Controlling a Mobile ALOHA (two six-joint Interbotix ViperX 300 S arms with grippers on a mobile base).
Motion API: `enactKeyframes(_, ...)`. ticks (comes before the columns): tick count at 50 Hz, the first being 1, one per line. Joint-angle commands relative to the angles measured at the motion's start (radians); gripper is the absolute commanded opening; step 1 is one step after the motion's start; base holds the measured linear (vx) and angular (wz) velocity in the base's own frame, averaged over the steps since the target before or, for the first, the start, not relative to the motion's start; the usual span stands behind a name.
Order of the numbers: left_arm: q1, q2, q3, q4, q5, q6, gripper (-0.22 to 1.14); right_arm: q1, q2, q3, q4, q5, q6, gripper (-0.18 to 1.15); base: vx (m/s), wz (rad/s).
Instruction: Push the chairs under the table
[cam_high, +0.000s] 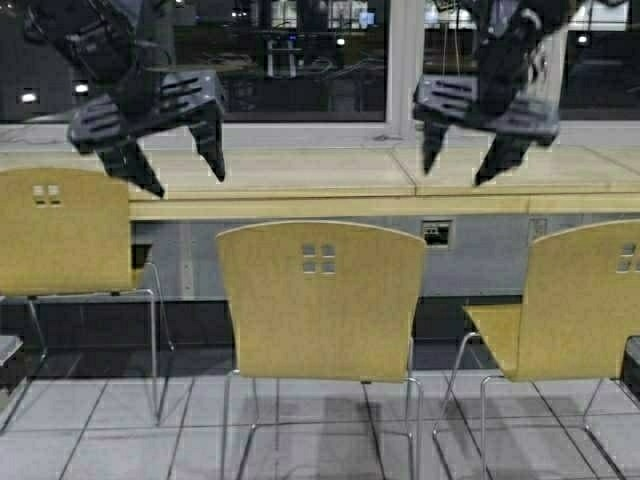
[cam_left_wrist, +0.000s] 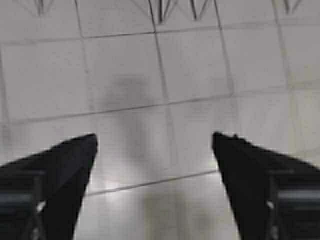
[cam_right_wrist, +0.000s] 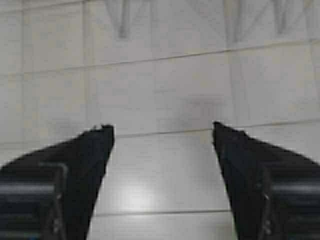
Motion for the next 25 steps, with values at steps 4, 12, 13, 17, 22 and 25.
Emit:
enactKeyframes(4,0.002,0.063,-0.009,-0.060,-0.052,-0.094,1.00,0.002,0.075,0.015,0.225,-0.172,-0.006,0.94,0.12,-0.06)
enactKeyframes(12,0.000,0.109,0.000,-0.081,-0.098,-0.169,1.00,0.002,0.123,0.026,0.360,-0.210,0.006,0.94,0.15,-0.07)
enactKeyframes(13,0.000,0.110,0.003,-0.089,-0.107,-0.183,1.00,0.002,0.126,0.029,0.380,-0.212,0.009,0.94,0.17,-0.06)
enactKeyframes(17,0.000,0.110,0.014,-0.124,-0.150,-0.252,1.00,0.002,0.130,0.041,0.495,-0.239,0.009,0.94,0.19,-0.05)
enactKeyframes(22,0.000,0.110,0.015,-0.156,-0.190,-0.350,1.00,0.003,0.132,0.058,0.678,-0.279,0.005,0.94,0.23,-0.03)
enactKeyframes(25,0.000,0.110,0.015,-0.189,-0.215,-0.431,1.00,0.008,0.132,0.058,0.759,-0.285,0.002,0.94,0.24,-0.01)
